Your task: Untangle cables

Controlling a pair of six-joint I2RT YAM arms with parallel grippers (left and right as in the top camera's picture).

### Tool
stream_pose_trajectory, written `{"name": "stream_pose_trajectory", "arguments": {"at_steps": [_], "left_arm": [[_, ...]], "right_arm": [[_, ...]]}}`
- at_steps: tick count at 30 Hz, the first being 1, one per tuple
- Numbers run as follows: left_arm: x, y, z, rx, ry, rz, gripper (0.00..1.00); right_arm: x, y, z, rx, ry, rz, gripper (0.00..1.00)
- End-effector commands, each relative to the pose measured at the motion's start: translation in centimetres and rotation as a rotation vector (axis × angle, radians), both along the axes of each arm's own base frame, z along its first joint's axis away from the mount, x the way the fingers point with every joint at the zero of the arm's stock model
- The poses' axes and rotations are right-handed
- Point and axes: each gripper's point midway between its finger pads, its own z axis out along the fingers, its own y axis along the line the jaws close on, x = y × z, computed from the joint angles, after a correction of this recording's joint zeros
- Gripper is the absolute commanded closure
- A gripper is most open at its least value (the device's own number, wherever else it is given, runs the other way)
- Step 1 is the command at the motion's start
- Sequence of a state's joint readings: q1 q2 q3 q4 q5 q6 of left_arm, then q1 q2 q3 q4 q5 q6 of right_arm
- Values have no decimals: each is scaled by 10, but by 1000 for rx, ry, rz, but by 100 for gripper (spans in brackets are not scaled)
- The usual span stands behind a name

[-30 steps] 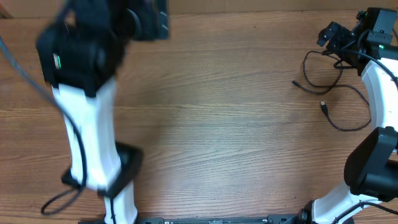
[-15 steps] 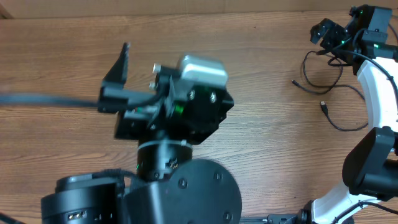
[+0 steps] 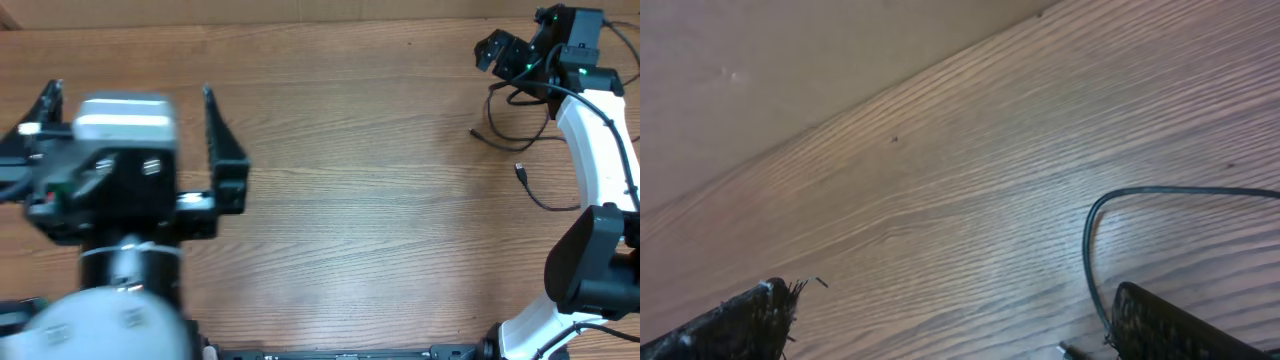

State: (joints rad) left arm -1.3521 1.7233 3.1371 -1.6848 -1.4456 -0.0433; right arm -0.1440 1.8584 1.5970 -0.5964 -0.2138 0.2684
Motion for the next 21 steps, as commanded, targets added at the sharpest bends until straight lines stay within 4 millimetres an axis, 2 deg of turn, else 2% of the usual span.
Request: {"name": "stream_pose_trajectory", "arguments": {"at_steps": [1, 7, 13, 15, 18, 21], "left_arm": [[11, -19, -6, 121, -4, 128, 0], [42, -19, -19, 163, 32, 254, 0], [103, -20, -43, 102, 131, 232, 0], [126, -23, -49, 101, 161, 187, 0], [163, -39, -55, 129, 185, 49, 0], [192, -49, -58, 130, 179, -52, 0]], "right_arm": [[3, 10, 16, 5, -34, 34, 0], [1, 15, 14, 6, -24, 43, 0], [2, 15, 14, 6, -24, 43, 0], [1, 15, 14, 3, -24, 45, 0], [1, 15, 14, 4, -24, 45, 0], [1, 15, 13, 4, -21, 45, 0]]}}
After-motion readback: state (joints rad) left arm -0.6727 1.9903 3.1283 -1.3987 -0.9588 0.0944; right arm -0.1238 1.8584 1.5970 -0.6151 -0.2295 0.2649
